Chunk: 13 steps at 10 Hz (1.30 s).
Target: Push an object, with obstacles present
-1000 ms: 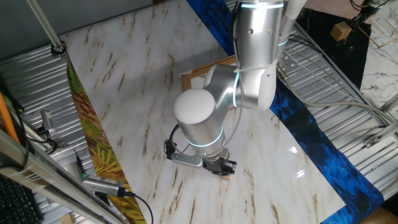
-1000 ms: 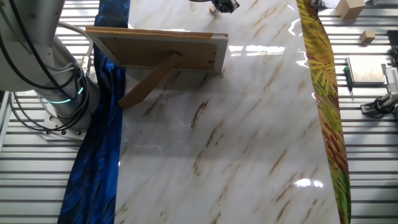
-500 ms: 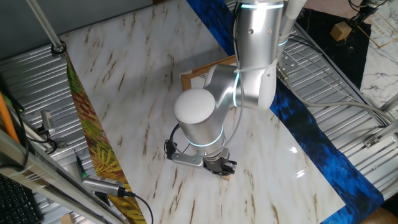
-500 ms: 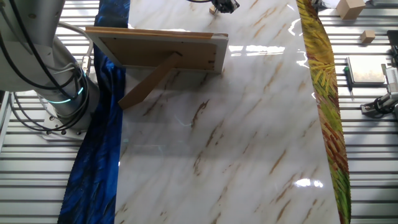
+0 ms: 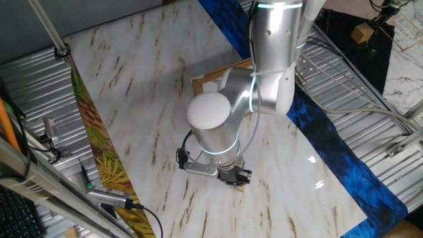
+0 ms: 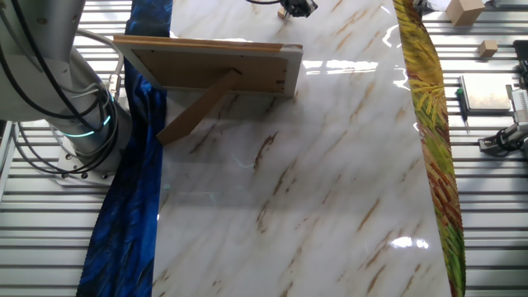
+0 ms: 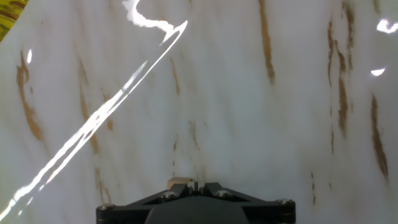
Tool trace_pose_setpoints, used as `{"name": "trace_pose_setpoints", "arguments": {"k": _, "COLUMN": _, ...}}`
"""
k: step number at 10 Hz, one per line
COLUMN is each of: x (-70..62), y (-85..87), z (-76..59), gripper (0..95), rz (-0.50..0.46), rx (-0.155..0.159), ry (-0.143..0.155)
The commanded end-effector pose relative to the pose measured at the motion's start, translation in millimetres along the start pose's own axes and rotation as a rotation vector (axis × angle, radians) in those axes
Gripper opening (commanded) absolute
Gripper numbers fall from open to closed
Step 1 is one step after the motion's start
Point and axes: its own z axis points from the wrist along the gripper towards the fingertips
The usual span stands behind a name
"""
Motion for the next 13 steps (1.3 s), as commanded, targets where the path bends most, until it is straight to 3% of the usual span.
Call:
{"name": "trace_pose_setpoints", "arguments": {"k": 1, "x": 0.2, "y": -0.1, "z": 0.7, "gripper": 0.0, "rz": -0.038, "rx": -0.005, "ry": 0.001}}
{"name": "trace_pose_setpoints", "arguments": {"k": 6, "x": 0.2, "y": -0.1, "z": 0.7, "gripper": 0.0, "rz": -0.039, "rx": -0.002, "ry": 0.009}}
{"name": "trace_pose_setpoints", "arguments": {"k": 10, "x": -2.6, "y": -2.1, "z": -2.5, "gripper": 0.0, "rz": -0.032, "rx": -0.005, "ry": 0.002}}
{"name": "trace_pose_setpoints", "arguments": {"k": 13, "x": -7.0, "y": 1.3, "z": 2.3, "gripper": 0.0, "rz": -0.03, "rx": -0.005, "ry": -0.005}}
